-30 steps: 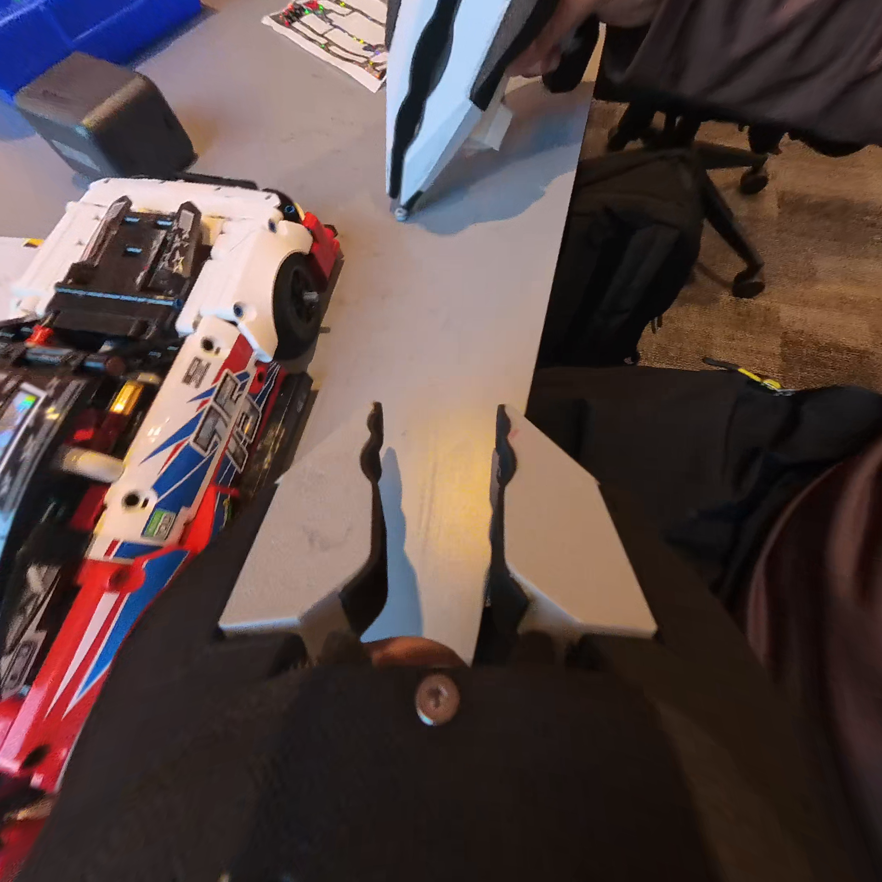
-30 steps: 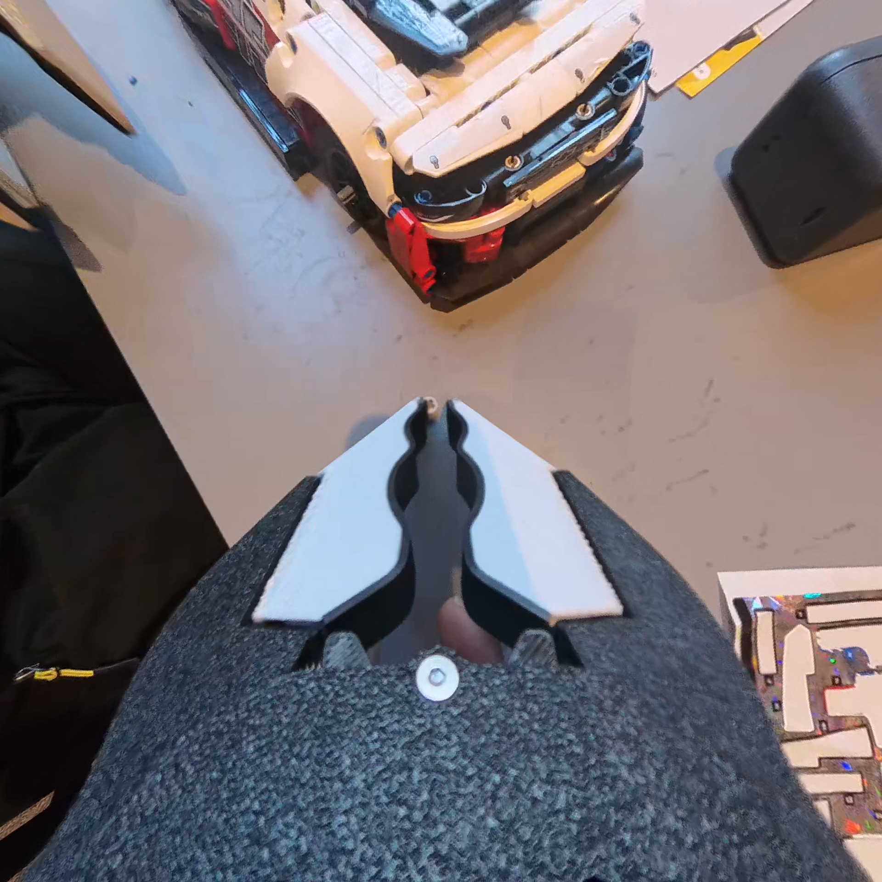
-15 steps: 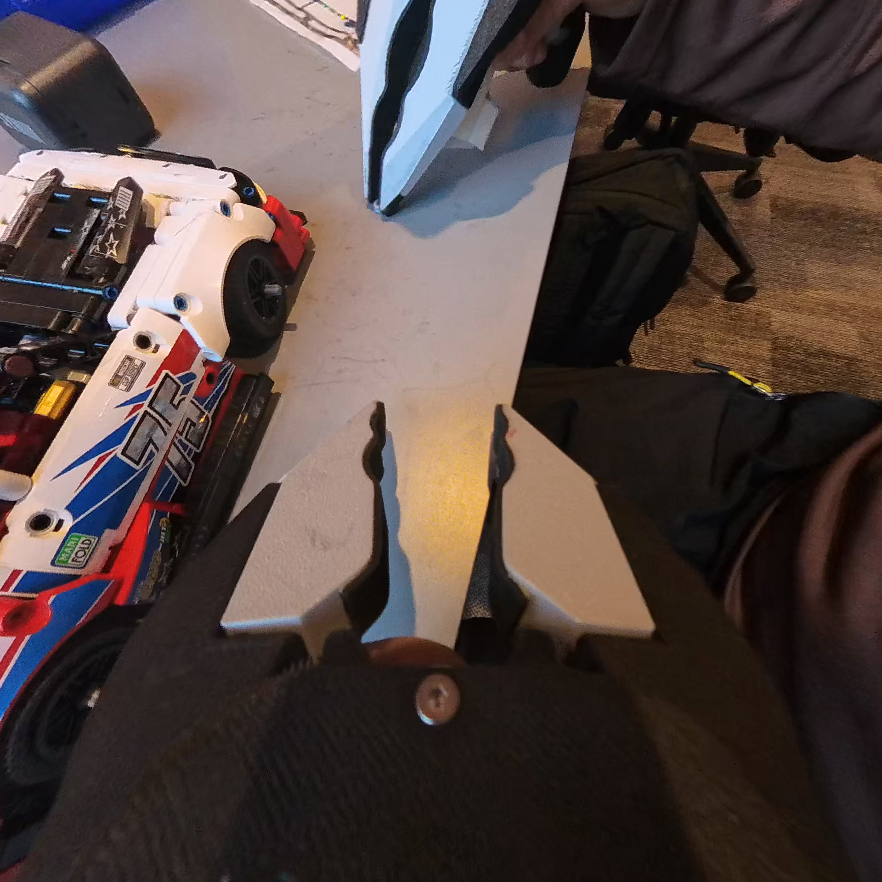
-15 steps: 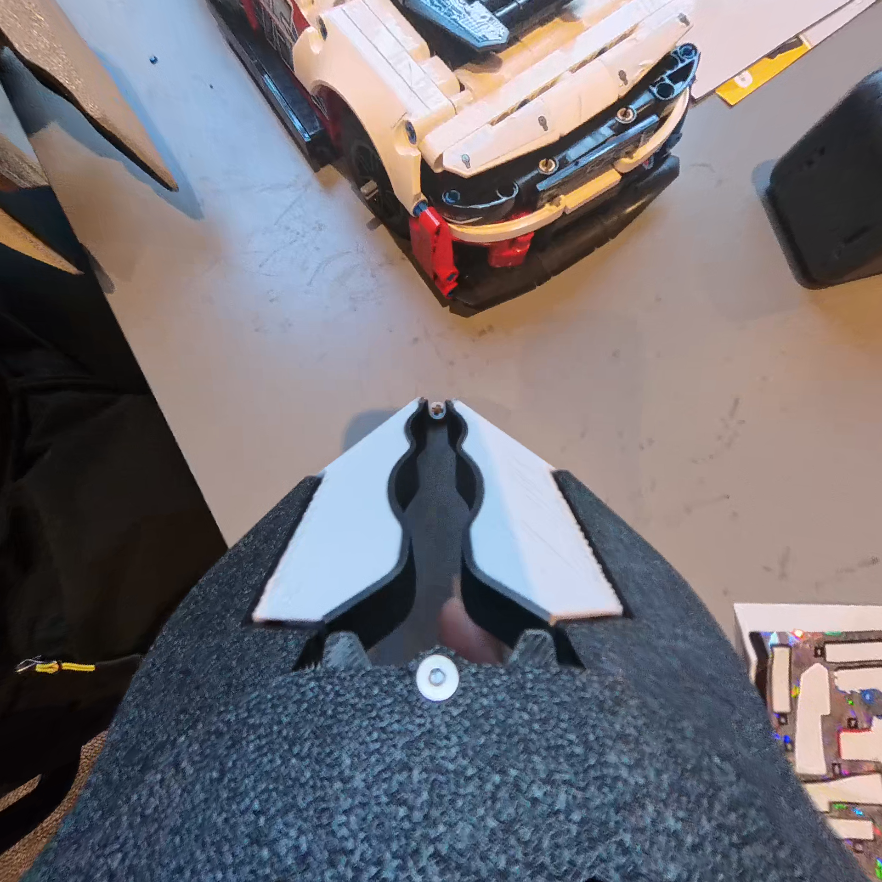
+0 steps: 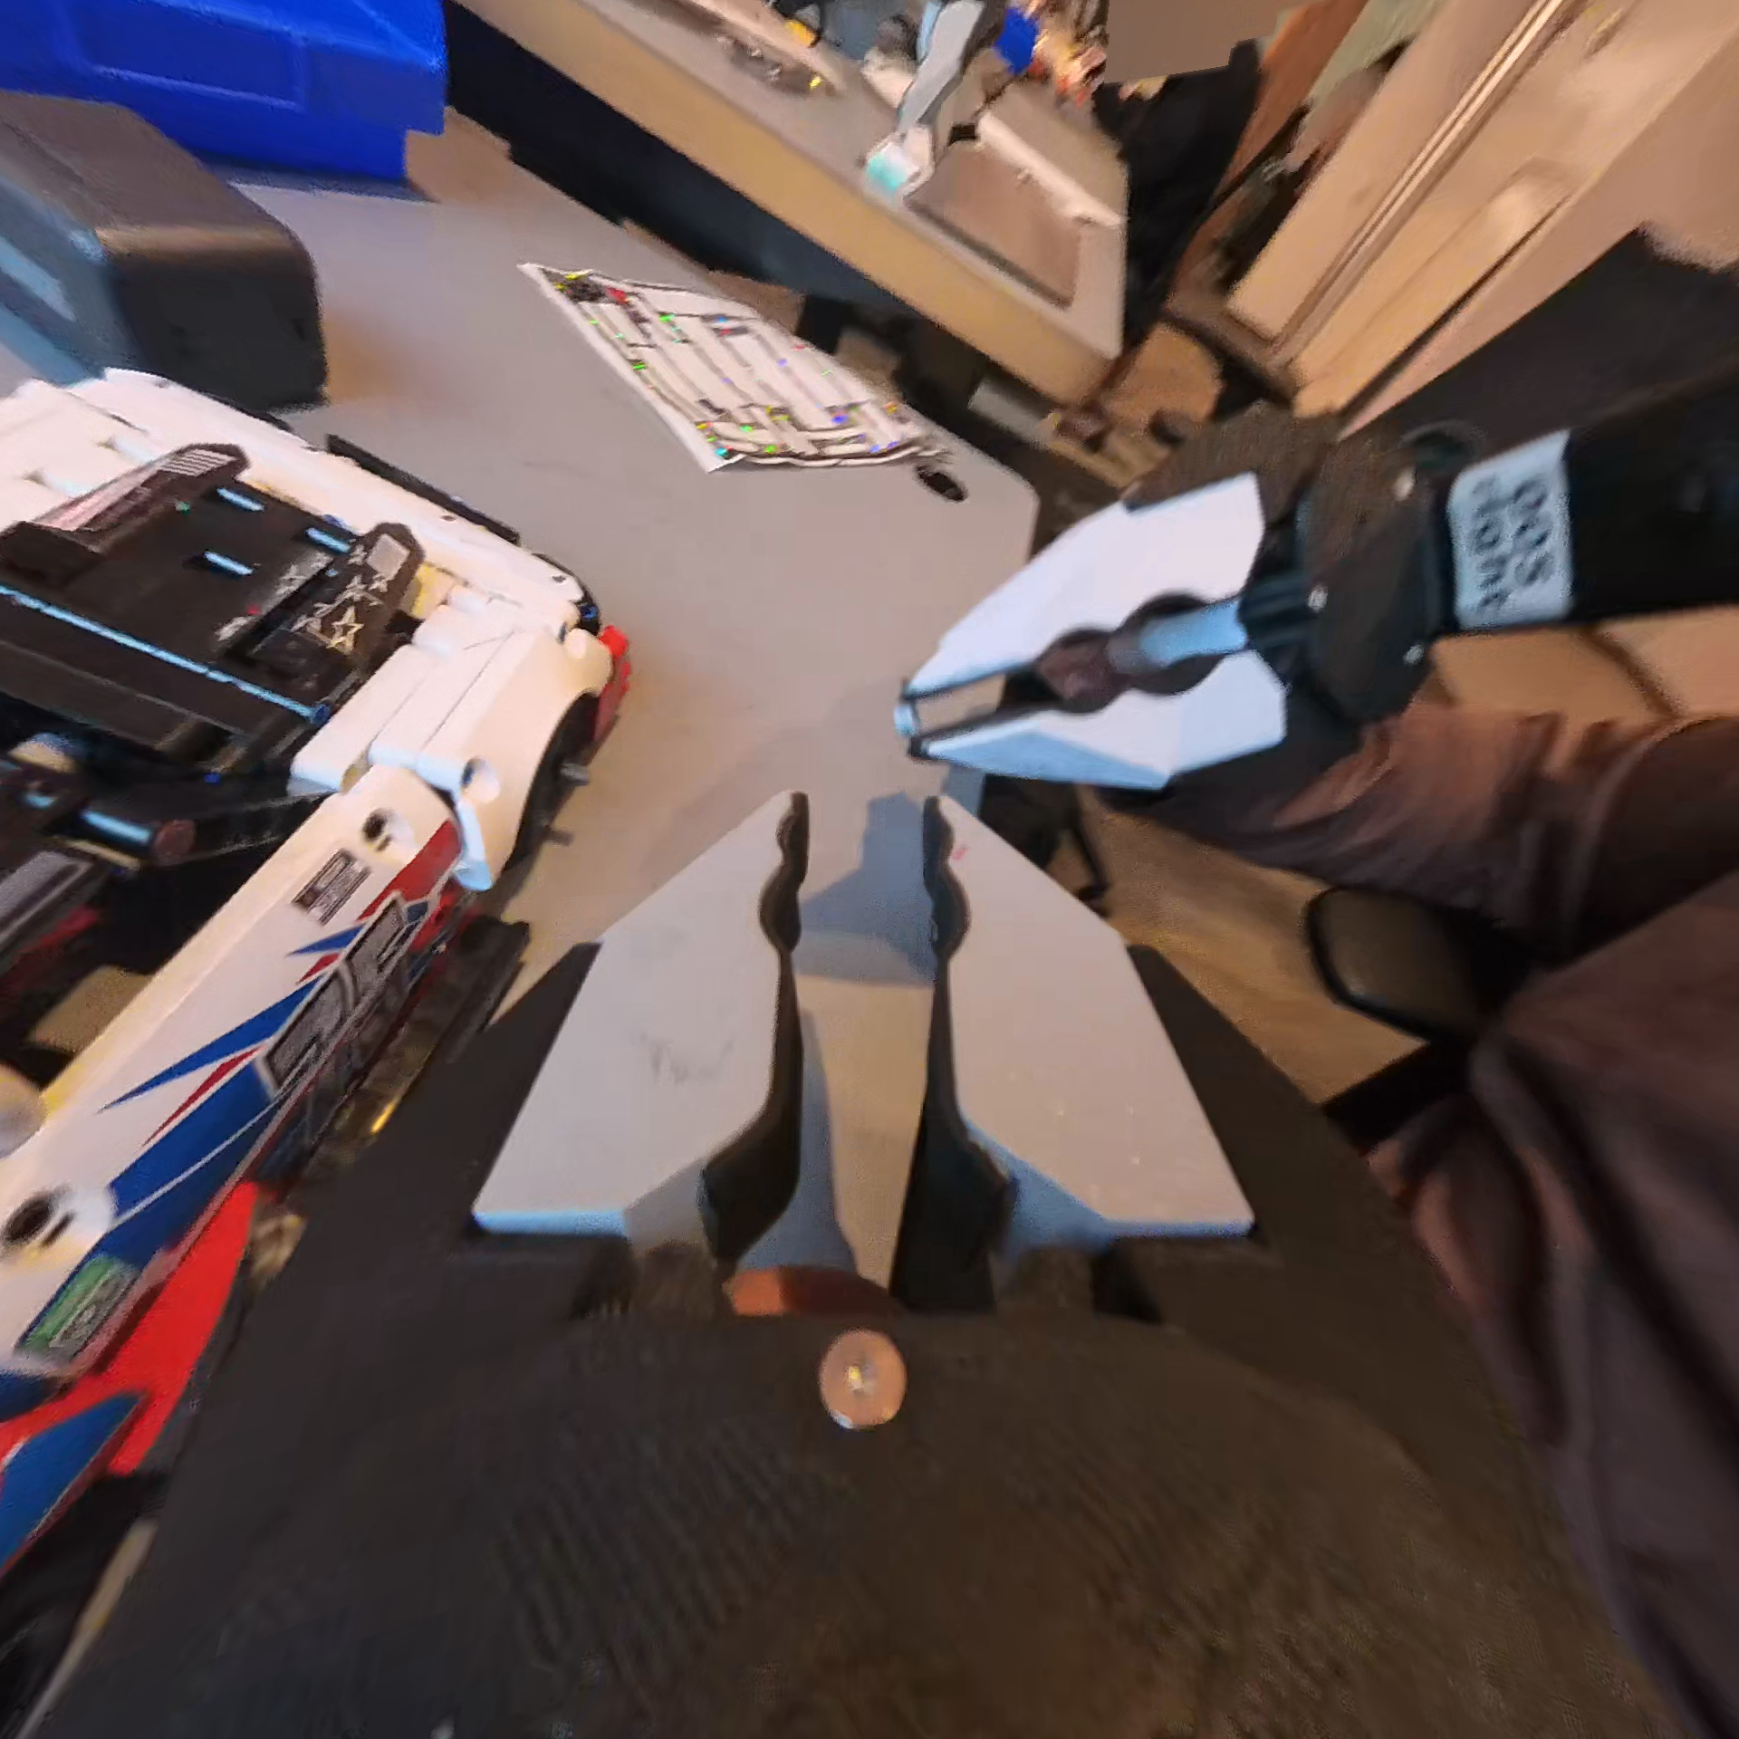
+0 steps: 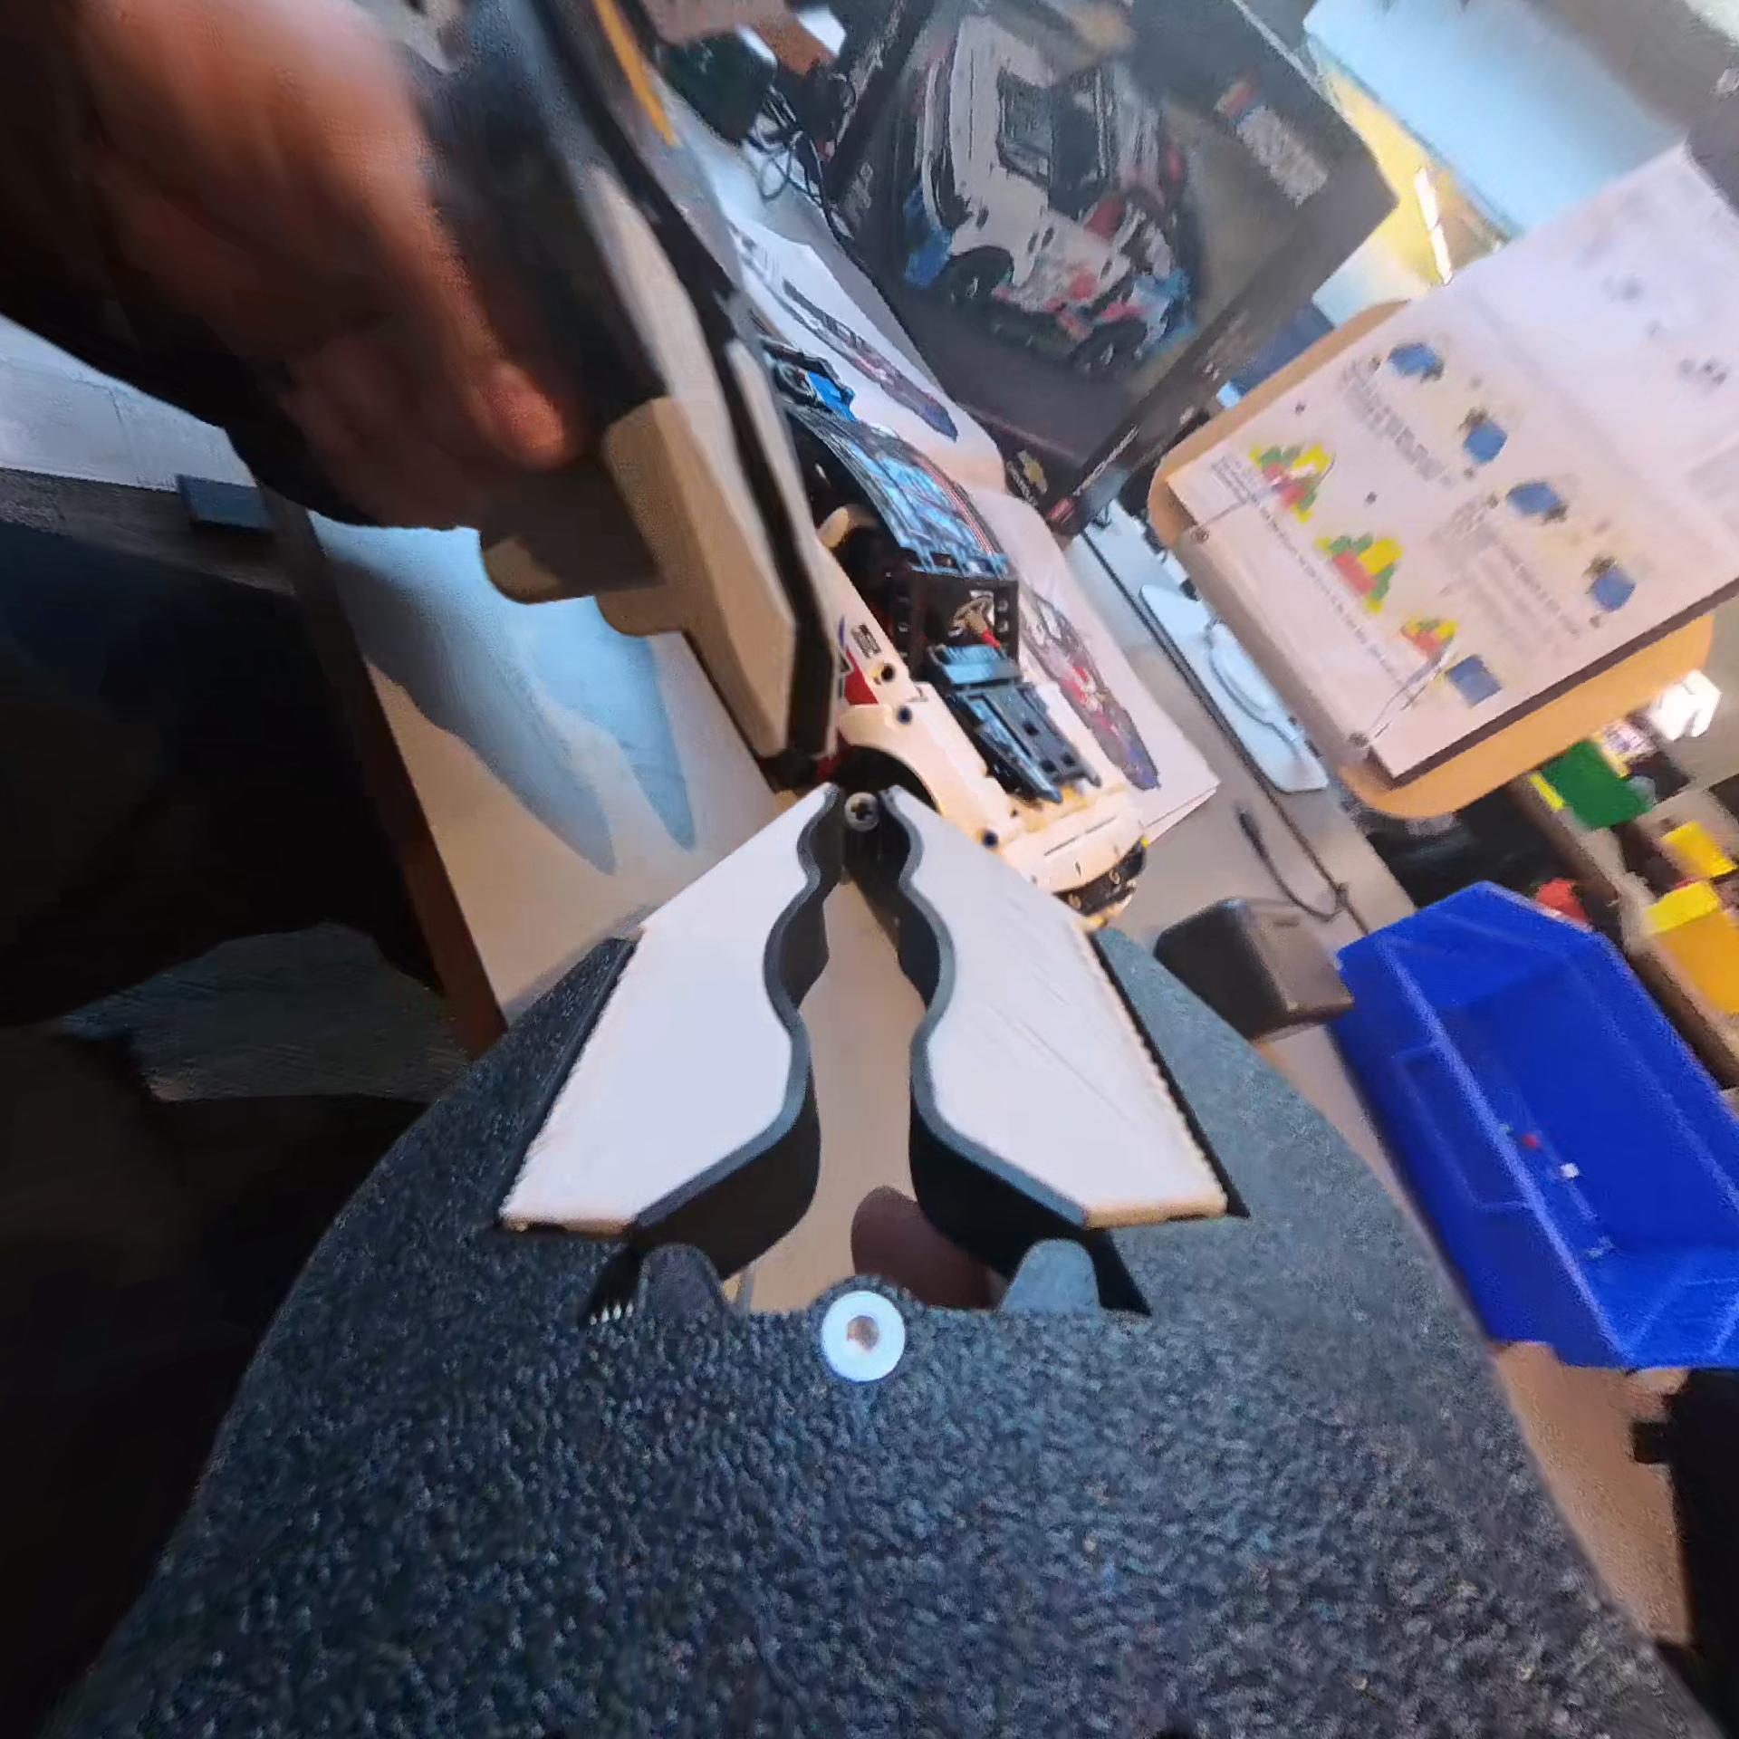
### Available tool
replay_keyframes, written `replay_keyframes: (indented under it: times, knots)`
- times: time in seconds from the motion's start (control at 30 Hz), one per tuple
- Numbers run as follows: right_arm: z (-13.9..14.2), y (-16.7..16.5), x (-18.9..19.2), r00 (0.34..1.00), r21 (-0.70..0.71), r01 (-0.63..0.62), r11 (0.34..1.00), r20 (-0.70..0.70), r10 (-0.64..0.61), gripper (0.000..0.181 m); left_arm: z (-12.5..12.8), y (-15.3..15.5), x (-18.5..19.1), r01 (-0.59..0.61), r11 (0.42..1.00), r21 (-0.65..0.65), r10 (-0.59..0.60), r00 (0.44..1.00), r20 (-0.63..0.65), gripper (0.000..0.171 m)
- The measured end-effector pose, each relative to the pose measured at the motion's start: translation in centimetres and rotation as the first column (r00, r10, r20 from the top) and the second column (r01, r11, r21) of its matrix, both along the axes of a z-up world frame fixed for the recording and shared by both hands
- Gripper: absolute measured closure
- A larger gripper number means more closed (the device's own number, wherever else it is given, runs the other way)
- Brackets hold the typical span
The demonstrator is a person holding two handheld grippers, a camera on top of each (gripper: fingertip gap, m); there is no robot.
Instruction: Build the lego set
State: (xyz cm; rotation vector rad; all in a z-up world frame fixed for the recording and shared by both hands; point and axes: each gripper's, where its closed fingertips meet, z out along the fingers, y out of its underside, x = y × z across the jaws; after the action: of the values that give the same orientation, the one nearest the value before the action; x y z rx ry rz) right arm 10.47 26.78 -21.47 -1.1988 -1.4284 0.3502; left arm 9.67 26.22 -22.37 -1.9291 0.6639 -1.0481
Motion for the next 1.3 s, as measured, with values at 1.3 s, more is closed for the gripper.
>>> replay_keyframes:
  times: [1.3]
  knots:
    - [-0.1, -3.0, -0.2, 0.967, -0.391, -0.255, 0.885, -0.101, 0.234, 0.181, 1.3, -2.6, 1.5, 0.21, 0.907, 0.365, -0.195, 0.978, -0.078, 0.171]
